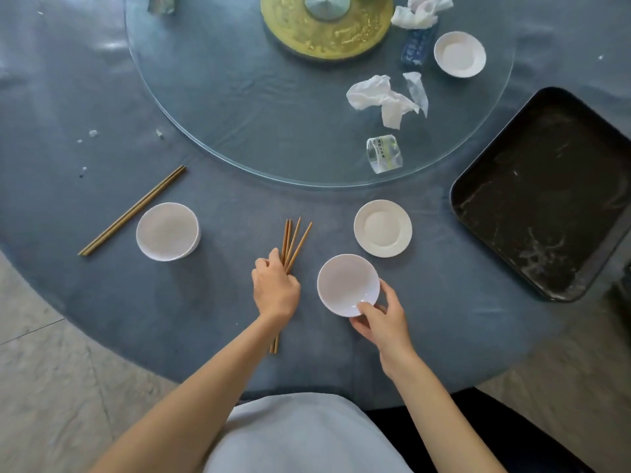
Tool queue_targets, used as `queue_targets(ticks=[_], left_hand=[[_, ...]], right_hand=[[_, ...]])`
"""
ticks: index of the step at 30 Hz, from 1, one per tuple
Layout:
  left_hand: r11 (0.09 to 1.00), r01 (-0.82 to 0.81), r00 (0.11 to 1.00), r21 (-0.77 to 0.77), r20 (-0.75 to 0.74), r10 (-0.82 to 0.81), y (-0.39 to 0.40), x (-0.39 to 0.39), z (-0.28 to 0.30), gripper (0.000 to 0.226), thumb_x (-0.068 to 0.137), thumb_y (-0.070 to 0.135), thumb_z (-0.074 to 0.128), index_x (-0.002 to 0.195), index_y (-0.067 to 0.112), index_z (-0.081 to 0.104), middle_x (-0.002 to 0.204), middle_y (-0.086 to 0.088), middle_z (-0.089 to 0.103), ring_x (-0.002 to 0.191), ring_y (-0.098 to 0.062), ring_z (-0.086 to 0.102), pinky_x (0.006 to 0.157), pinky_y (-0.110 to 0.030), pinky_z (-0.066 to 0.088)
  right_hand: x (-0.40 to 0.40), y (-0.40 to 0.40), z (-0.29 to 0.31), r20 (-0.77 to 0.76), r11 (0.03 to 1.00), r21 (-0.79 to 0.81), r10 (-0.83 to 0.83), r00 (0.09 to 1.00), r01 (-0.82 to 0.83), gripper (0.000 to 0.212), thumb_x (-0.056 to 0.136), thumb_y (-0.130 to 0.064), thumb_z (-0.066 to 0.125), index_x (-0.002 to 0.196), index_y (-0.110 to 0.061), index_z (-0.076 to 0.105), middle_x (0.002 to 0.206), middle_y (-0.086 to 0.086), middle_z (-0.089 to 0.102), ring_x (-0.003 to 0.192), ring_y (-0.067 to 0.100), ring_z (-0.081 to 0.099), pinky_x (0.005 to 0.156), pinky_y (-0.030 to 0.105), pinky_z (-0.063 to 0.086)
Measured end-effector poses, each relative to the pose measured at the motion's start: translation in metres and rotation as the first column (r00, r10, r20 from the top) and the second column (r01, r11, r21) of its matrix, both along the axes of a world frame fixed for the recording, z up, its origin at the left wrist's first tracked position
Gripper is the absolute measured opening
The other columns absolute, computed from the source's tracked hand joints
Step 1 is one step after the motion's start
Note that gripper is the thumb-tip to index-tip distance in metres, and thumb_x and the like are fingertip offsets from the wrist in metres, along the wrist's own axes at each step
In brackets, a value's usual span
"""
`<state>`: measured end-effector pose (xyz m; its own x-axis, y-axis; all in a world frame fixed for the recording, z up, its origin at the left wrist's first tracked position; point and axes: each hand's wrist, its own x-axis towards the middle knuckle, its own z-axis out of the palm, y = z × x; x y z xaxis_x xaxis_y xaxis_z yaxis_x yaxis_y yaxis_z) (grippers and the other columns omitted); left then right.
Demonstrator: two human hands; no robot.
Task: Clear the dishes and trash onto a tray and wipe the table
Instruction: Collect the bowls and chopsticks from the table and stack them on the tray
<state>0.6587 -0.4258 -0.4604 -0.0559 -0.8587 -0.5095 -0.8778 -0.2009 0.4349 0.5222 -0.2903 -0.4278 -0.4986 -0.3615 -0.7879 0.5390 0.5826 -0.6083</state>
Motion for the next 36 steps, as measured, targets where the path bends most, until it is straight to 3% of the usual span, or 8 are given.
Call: queue_targets(ticks=[5, 11, 15, 20, 25, 29, 33, 36], left_hand=[[0.996, -0.027, 0.996, 0.09, 0.087, 0.019, -0.014, -0.006, 0.001, 0.037, 0.087, 0.005, 0.061, 0.119, 0.003, 0.042, 0.122, -0.02, 0.056, 0.112, -0.04, 0.055, 0.087, -0.045, 0.048], [0.986, 0.089, 0.971, 0.143, 0.208, -0.118, -0.02, -0.006, -0.006, 0.036, 0.09, 0.014, 0.064, 0.121, 0.001, 0.052, 0.125, -0.018, 0.055, 0.114, -0.038, 0.057, 0.087, -0.042, 0.05], [0.98, 0.166, 0.962, 0.113, 0.199, -0.185, -0.017, -0.003, -0.008, 0.031, 0.095, 0.02, 0.058, 0.12, 0.001, 0.051, 0.124, -0.017, 0.051, 0.111, -0.038, 0.057, 0.079, -0.039, 0.045], [0.953, 0.227, 0.969, 0.2, 0.053, -0.242, -0.032, 0.011, -0.008, 0.024, 0.101, 0.019, 0.043, 0.113, -0.001, 0.048, 0.121, -0.022, 0.052, 0.106, -0.042, 0.057, 0.088, -0.043, 0.045], [0.93, 0.182, 0.956, 0.321, -0.279, -0.09, -0.055, 0.036, 0.005, 0.016, 0.105, 0.023, 0.035, 0.091, 0.014, 0.033, 0.085, -0.006, 0.048, 0.071, -0.02, 0.043, 0.068, -0.038, 0.043], [0.964, 0.129, 0.903, 0.235, -0.43, -0.016, -0.084, 0.067, 0.026, 0.025, 0.104, 0.027, 0.039, 0.108, 0.003, 0.047, 0.082, -0.001, 0.042, 0.072, -0.018, 0.042, 0.065, -0.039, 0.041], [0.994, 0.016, 0.898, 0.104, -0.438, 0.031, -0.137, 0.114, 0.042, 0.023, 0.107, 0.032, 0.041, 0.092, 0.018, 0.052, 0.073, 0.001, 0.044, 0.064, -0.022, 0.041, 0.057, -0.035, 0.034], [1.0, -0.02, 0.926, 0.009, -0.376, 0.021, -0.181, 0.157, 0.049, 0.027, 0.106, 0.033, 0.045, 0.084, 0.02, 0.055, 0.072, 0.003, 0.048, 0.068, -0.024, 0.043, 0.062, -0.036, 0.033]], right_hand=[[-0.002, -0.004, -0.006, 0.035, 0.999, 0.027, 0.044, 0.998, -0.045, 0.052, 0.096, -0.006, 0.059, 0.137, -0.038, 0.058, 0.124, -0.001, 0.064, 0.112, 0.025, 0.067, 0.067, 0.028, 0.063], [0.001, -0.007, -0.011, 0.093, 0.998, 0.007, 0.057, 0.994, -0.058, 0.054, 0.099, -0.008, 0.051, 0.132, -0.05, 0.057, 0.124, -0.01, 0.064, 0.099, 0.018, 0.074, 0.069, 0.032, 0.064], [0.002, -0.005, -0.013, 0.113, 0.999, -0.036, 0.005, 0.994, -0.001, 0.056, 0.098, -0.003, 0.053, 0.132, -0.047, 0.061, 0.128, -0.008, 0.065, 0.107, 0.016, 0.07, 0.077, 0.036, 0.064], [0.005, -0.005, -0.01, 0.129, 0.998, -0.051, -0.02, 0.991, 0.027, 0.06, 0.098, -0.001, 0.051, 0.136, -0.046, 0.058, 0.132, -0.008, 0.064, 0.111, 0.016, 0.068, 0.08, 0.038, 0.064], [0.012, -0.013, 0.002, 0.13, 0.996, -0.082, -0.008, 0.991, 0.019, 0.06, 0.098, 0.001, 0.048, 0.136, -0.044, 0.058, 0.133, -0.006, 0.063, 0.118, 0.019, 0.064, 0.08, 0.037, 0.064], [0.024, -0.033, 0.019, 0.129, 0.992, -0.124, 0.056, 0.99, -0.04, 0.062, 0.097, 0.002, 0.046, 0.133, -0.046, 0.06, 0.129, -0.008, 0.067, 0.111, 0.018, 0.07, 0.079, 0.036, 0.064], [0.05, -0.069, 0.037, 0.113, 0.975, -0.18, 0.154, 0.982, -0.133, 0.063, 0.096, 0.002, 0.045, 0.129, -0.049, 0.061, 0.125, -0.01, 0.069, 0.105, 0.014, 0.074, 0.078, 0.033, 0.063], [0.08, -0.101, 0.047, 0.11, 0.962, -0.204, 0.205, 0.972, -0.18, 0.062, 0.096, 0.002, 0.044, 0.133, -0.046, 0.059, 0.128, -0.008, 0.066, 0.109, 0.017, 0.072, 0.079, 0.033, 0.063]])
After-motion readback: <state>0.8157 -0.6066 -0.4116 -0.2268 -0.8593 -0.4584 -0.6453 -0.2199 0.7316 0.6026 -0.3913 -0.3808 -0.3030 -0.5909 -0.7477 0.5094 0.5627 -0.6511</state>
